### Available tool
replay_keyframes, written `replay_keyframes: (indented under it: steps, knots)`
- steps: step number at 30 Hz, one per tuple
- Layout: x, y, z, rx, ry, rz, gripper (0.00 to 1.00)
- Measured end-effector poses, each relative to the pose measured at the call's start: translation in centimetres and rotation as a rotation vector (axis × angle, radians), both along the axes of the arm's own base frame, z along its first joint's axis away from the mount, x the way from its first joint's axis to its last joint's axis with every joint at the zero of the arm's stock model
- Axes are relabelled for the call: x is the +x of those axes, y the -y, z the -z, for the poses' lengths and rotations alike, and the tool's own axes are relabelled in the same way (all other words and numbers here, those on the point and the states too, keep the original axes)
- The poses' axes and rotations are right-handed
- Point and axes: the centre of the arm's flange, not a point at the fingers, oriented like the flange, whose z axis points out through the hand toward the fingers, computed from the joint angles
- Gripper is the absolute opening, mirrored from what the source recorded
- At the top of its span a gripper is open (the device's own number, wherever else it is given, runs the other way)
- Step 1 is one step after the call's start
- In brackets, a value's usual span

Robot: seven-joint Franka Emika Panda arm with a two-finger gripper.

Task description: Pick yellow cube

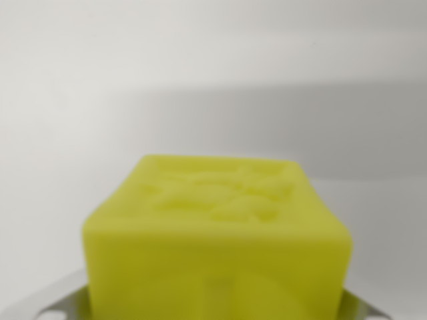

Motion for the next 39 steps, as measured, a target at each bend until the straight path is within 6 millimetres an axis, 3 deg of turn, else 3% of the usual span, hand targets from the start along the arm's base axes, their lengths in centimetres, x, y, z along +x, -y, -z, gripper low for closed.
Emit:
replay_keyframes:
  steps: [39]
  knots:
    - [0.0,0.0,-9.8,0.000,0.000,0.000,0.00]
